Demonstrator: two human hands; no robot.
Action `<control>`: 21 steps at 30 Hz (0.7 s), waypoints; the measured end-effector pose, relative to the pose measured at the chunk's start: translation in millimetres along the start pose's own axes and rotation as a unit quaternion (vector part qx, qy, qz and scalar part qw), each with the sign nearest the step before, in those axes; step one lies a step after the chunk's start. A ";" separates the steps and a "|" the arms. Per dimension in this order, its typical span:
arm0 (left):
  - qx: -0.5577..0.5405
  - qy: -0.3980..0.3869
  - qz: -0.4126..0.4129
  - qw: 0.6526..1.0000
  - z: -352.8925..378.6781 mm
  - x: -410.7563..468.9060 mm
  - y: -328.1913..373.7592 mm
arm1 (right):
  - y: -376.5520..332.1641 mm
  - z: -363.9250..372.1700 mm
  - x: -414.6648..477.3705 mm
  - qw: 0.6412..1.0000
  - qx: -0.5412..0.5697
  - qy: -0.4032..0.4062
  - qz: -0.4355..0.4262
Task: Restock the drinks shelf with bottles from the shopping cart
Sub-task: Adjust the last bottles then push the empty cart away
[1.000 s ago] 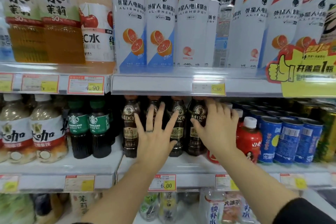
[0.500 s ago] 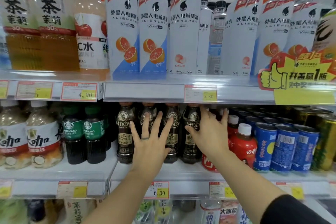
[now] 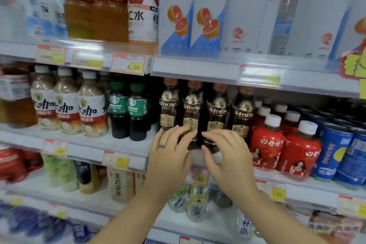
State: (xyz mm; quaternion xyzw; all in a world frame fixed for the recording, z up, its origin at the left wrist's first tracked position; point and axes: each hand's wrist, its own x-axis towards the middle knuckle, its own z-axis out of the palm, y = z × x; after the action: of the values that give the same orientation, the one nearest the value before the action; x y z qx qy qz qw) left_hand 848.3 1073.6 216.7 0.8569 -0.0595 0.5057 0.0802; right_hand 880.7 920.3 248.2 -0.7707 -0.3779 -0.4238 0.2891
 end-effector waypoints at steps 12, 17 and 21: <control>0.070 -0.085 -0.240 0.965 -131.3 -143.8 -116.8 | -154.5 137.5 -23.1 0.972 0.154 -0.173 -0.045; 0.062 -0.132 -0.341 0.929 -176.8 -235.5 -166.5 | -223.6 198.6 -79.9 0.942 0.177 -0.285 -0.006; 0.036 -0.215 -0.446 0.868 -209.2 -320.0 -194.2 | -275.5 242.1 -138.3 0.898 0.153 -0.410 0.031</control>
State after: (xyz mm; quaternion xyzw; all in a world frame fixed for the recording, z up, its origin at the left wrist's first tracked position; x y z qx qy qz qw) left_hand 550.4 1311.9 20.8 0.8821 0.3311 0.2214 0.2516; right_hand 708.8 1209.8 47.5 -0.8339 -0.4991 0.0023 0.2357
